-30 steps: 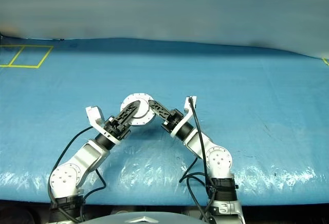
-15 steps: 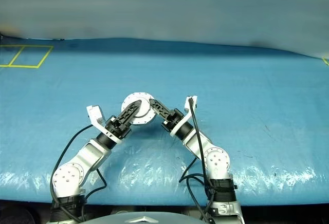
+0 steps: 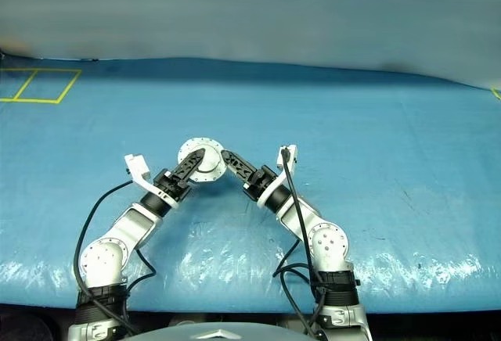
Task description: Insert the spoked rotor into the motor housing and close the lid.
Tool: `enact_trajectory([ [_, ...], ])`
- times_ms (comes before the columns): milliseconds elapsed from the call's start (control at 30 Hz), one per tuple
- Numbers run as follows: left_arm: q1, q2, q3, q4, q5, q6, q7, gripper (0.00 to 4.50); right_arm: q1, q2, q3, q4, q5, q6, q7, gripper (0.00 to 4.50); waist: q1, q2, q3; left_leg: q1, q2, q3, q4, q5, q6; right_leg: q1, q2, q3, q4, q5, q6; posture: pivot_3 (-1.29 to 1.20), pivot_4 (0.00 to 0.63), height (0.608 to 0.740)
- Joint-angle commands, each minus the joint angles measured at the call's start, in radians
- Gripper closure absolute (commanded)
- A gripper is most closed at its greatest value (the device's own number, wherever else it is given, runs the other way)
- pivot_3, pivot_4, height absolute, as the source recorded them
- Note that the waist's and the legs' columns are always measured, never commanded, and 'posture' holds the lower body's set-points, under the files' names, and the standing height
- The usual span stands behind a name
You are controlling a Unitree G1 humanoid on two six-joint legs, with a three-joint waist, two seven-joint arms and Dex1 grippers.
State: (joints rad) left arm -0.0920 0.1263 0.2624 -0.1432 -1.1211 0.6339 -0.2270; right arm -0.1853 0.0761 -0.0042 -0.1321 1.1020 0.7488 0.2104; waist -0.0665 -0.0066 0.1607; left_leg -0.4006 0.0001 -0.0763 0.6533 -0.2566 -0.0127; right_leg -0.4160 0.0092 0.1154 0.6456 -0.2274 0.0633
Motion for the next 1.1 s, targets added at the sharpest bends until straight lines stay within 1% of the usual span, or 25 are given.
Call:
enact_trajectory([
  [33,-0.057,0.018,0.058,0.02,0.071,-0.097,0.009,2.16,-0.027,0.02,0.021,-0.035,-0.096,-0.059,-0.028,0.97,0.0,0.0,0.0,0.0,0.0,0.0,0.0,0.0,0.0,0.0,0.0,0.0,0.0,0.0,0.0,0.0,0.15,0.74],
  [100,-0.075,0.03,0.065,0.069,0.125,-0.121,0.012,2.16,-0.031,-0.014,0.053,-0.025,-0.211,-0.103,-0.04,0.97,-0.001,0.0,0.0,0.0,0.0,0.0,0.0,0.0,0.0,0.0,0.0,0.0,0.0,0.0,0.0,0.0,0.15,0.74],
  [167,-0.083,0.03,0.061,0.102,0.176,-0.149,0.008,2.16,-0.029,-0.03,0.065,-0.017,-0.279,-0.127,-0.041,0.97,0.0,0.0,0.0,0.0,0.0,0.0,0.0,0.0,0.0,0.0,0.0,0.0,0.0,0.0,0.0,0.0,0.15,0.74],
  [300,-0.081,0.003,0.067,0.114,0.224,-0.172,0.029,2.16,-0.013,-0.036,0.068,-0.05,-0.333,-0.158,-0.018,0.97,0.006,-0.001,0.0,-0.001,-0.001,0.0,0.0,0.0,0.0,0.0,-0.001,0.0,0.0,0.0,0.0,0.0,0.15,0.74],
  [500,-0.073,0.023,0.081,0.18,0.325,-0.205,0.039,2.16,0.008,-0.033,0.084,-0.068,-0.4,-0.159,-0.028,0.97,0.005,-0.001,-0.001,0.0,-0.001,-0.001,0.001,0.0,0.0,0.0,-0.001,0.0,0.001,0.0,0.0,0.0,0.15,0.74],
  [567,-0.068,0.03,0.09,0.186,0.338,-0.209,0.034,1.41,0.014,-0.026,0.083,-0.071,-0.405,-0.155,-0.022,0.93,-0.001,-0.001,-0.001,0.001,-0.001,0.0,0.001,0.001,-0.001,0.001,-0.001,0.0,0.001,0.0,0.0,0.0,0.15,0.74],
  [700,-0.077,0.049,0.13,0.205,0.379,-0.212,0.092,0.21,0.019,-0.029,0.1,-0.08,-0.423,-0.141,-0.001,0.93,-0.001,-0.001,-0.001,0.002,0.0,0.0,0.001,0.001,-0.002,0.001,0.0,0.0,0.003,0.001,0.0,0.0,0.15,0.74],
  [833,-0.08,0.086,0.192,0.241,0.433,-0.258,0.146,0.21,0.021,-0.026,0.109,-0.081,-0.437,-0.144,0.018,0.93,-0.004,-0.001,-0.001,0.004,0.0,0.0,0.001,0.001,-0.002,0.002,0.0,0.0,0.004,0.0,0.001,0.0,0.15,0.74],
  [933,-0.069,0.124,0.225,0.243,0.446,-0.275,0.136,0.21,0.018,-0.028,0.115,-0.074,-0.453,-0.146,0.021,0.93,-0.003,-0.001,-0.001,0.004,0.0,0.0,0.001,0.001,-0.002,0.002,0.0,0.0,0.004,0.001,0.0,0.0,0.15,0.74],
  [1000,-0.053,0.139,0.226,0.22,0.46,-0.284,0.12,0.21,0.017,-0.032,0.119,-0.076,-0.466,-0.146,0.025,0.93,-0.001,-0.001,-0.001,0.004,0.0,0.0,0.001,0.001,-0.002,0.002,0.0,0.0,0.004,0.001,0.0,0.0,0.15,0.74],
  [1100,-0.011,0.149,0.196,0.134,0.474,-0.291,0.077,0.21,0.021,-0.053,0.139,-0.096,-0.52,-0.168,0.028,0.93,0.003,-0.002,-0.001,0.003,-0.001,0.0,0.001,0.001,-0.002,0.002,-0.002,0.0,0.003,0.001,0.0,0.0,0.15,0.74],
])
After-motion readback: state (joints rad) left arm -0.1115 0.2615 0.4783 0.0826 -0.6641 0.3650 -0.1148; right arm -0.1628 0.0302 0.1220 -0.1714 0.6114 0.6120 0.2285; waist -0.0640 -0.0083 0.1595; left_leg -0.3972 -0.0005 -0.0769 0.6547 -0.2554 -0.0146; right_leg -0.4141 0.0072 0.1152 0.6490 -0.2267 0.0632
